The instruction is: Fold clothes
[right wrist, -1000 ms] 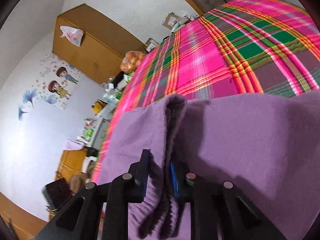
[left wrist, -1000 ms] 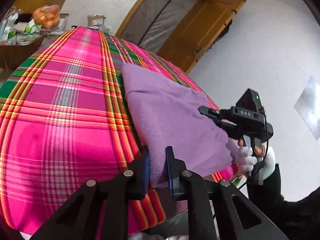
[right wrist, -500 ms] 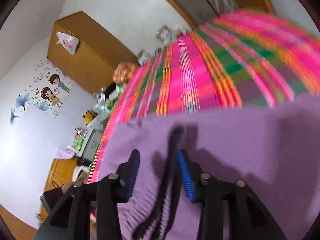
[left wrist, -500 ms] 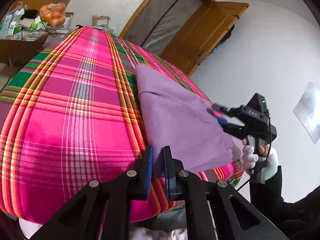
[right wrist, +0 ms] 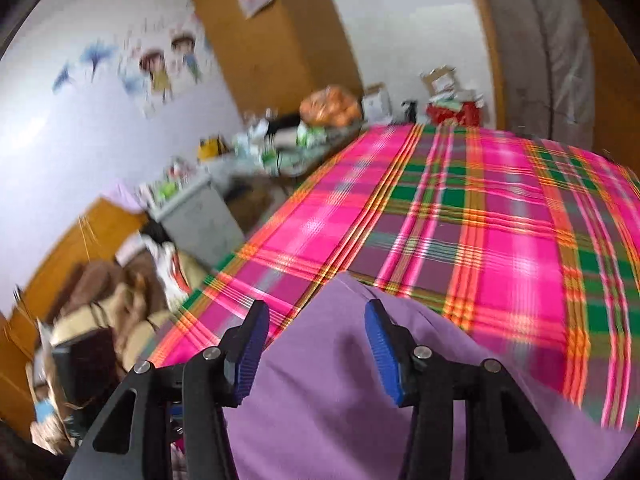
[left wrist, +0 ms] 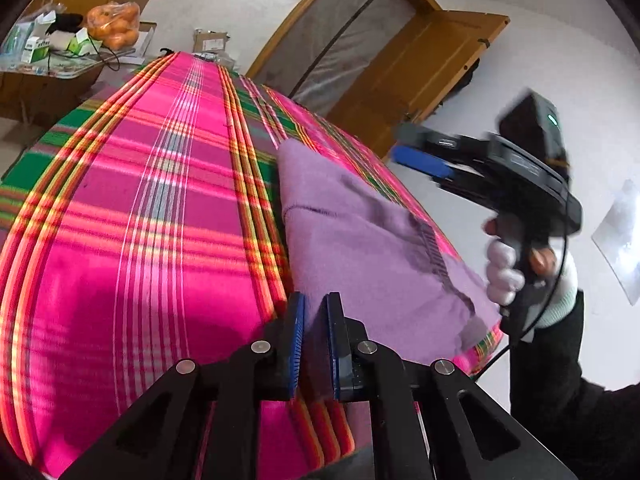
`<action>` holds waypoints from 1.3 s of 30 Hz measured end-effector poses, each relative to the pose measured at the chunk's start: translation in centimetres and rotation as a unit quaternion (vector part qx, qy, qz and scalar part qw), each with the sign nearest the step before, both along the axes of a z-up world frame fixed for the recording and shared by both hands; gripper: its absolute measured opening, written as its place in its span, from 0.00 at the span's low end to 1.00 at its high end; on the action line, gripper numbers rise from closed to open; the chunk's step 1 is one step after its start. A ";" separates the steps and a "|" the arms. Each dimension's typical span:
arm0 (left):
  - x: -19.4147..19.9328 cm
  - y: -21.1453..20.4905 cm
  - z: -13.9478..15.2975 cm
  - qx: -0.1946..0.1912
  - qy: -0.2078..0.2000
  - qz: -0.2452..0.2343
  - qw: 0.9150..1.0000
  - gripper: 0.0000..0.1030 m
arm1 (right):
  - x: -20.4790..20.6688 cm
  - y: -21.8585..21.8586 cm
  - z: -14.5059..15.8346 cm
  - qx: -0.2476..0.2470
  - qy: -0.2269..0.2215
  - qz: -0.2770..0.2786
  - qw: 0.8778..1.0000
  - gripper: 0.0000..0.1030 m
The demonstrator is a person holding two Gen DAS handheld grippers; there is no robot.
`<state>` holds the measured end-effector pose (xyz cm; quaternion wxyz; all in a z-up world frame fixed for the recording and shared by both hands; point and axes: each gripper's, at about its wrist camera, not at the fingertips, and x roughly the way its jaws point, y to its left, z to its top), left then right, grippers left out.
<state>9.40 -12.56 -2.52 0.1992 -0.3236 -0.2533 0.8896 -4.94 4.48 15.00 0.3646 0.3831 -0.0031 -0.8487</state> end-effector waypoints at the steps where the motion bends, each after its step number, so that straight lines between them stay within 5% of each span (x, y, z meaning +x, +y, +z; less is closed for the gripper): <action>1: -0.2 0.0 0.0 -0.001 -0.001 0.002 1.000 0.10 | -0.8 -0.8 -0.7 0.014 -0.009 0.004 1.000 0.49; 9: -1.5 0.1 -0.2 -0.006 -0.011 0.007 1.000 0.10 | -5.4 -4.5 -4.5 0.073 -0.069 0.013 0.995 0.46; 11: -1.3 0.1 -0.3 -0.010 -0.006 0.007 1.000 0.10 | -6.2 -4.8 -5.3 0.082 -0.089 0.010 0.993 0.21; 13: -1.2 0.1 -0.4 -0.012 -0.002 0.008 1.000 0.12 | -6.8 -4.7 -5.9 0.085 -0.103 0.004 0.991 0.11; 25: -1.2 -0.4 -0.4 -0.019 0.008 0.012 1.000 0.10 | -8.6 -3.7 -6.5 0.050 -0.110 -0.019 0.992 0.06; 36: -0.9 -0.4 -0.3 -0.016 0.005 0.011 1.000 0.10 | -1.7 1.7 -4.8 -0.002 -0.087 0.000 0.996 0.09; 39: -0.8 -0.3 -0.4 -0.017 0.004 0.011 1.000 0.10 | -2.7 6.9 -6.9 -0.038 -0.118 -0.070 0.990 0.00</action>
